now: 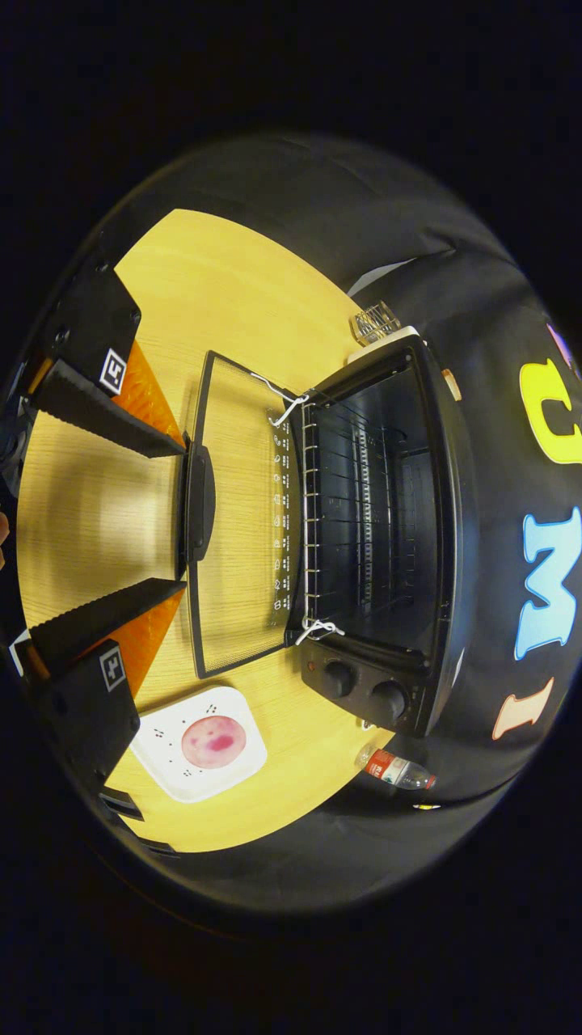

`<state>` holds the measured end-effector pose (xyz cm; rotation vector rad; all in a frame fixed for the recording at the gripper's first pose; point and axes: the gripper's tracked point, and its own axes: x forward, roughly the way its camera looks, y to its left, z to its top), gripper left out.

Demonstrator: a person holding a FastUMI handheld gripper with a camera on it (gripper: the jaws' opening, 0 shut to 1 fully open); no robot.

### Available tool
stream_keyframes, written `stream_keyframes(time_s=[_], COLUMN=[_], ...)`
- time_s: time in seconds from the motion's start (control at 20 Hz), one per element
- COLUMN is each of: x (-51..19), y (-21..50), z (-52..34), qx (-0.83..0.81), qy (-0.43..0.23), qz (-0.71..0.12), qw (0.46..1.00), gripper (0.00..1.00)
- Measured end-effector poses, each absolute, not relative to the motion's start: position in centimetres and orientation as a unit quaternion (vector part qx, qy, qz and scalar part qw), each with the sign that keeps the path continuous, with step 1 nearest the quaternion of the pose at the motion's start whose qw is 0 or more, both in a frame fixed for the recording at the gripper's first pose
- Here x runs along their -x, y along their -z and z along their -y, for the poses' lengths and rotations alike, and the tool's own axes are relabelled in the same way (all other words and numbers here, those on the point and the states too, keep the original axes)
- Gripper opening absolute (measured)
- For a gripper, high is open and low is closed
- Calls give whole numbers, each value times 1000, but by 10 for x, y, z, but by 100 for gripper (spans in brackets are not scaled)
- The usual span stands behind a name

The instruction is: Open the toaster oven, put the food inside, and close the toaster oven door.

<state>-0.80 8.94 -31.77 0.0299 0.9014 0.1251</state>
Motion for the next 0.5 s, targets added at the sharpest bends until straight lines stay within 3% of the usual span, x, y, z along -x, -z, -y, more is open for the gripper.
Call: stream_keyframes(time_s=[0.5], x=[45], y=[292], z=[-47], qx=[38], qy=[-89], qz=[-415], qw=[905], gripper=[96])
